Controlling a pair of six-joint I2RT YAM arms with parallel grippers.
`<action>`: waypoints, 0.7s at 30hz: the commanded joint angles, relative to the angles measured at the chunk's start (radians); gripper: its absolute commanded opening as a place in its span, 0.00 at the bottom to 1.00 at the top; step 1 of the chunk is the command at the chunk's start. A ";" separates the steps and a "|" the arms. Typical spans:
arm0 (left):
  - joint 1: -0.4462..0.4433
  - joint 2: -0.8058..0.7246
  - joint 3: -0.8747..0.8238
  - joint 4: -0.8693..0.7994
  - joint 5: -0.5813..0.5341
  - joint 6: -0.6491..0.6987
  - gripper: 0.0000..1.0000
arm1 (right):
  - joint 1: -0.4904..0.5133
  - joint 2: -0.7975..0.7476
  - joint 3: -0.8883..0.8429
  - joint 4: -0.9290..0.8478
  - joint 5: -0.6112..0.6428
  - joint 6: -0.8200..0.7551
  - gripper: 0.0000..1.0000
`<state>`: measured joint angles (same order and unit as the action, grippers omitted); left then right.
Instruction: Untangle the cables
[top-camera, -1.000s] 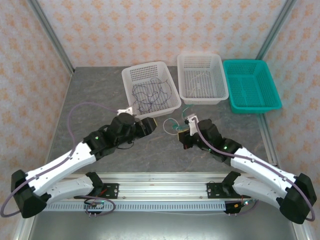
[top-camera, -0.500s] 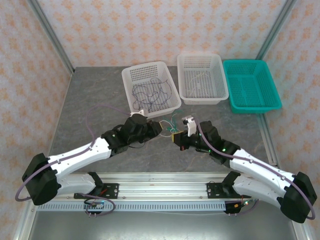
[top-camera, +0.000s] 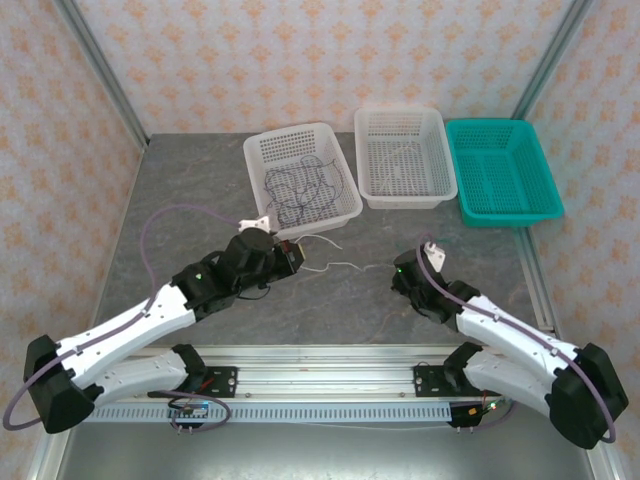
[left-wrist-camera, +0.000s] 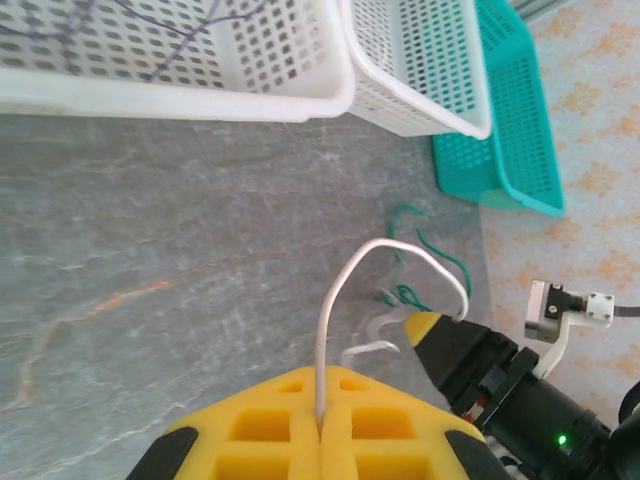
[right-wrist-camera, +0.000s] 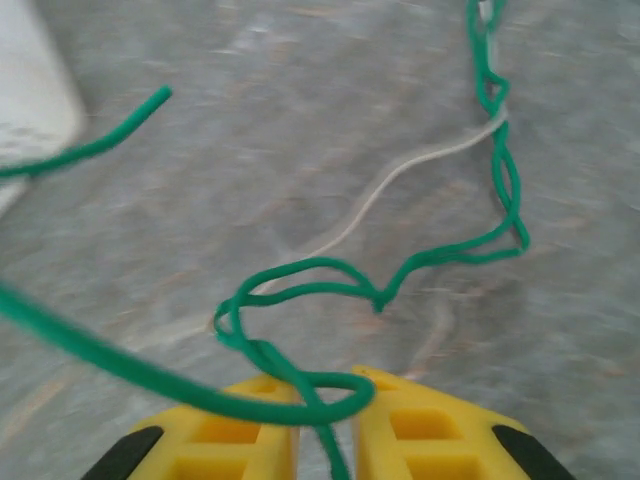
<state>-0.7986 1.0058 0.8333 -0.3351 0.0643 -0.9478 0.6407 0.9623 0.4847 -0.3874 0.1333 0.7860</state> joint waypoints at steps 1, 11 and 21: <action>-0.005 -0.025 -0.002 -0.139 -0.082 0.054 0.00 | -0.018 0.027 0.009 -0.094 0.054 0.041 0.22; -0.003 -0.144 0.071 -0.309 -0.215 0.116 0.00 | -0.031 0.144 0.123 -0.214 0.135 -0.039 0.56; -0.002 -0.198 0.122 -0.369 -0.226 0.146 0.00 | -0.007 -0.024 0.136 0.034 -0.117 -0.322 0.83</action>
<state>-0.7986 0.8001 0.9424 -0.6476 -0.1249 -0.8238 0.6025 1.0252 0.5919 -0.4679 0.1020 0.6224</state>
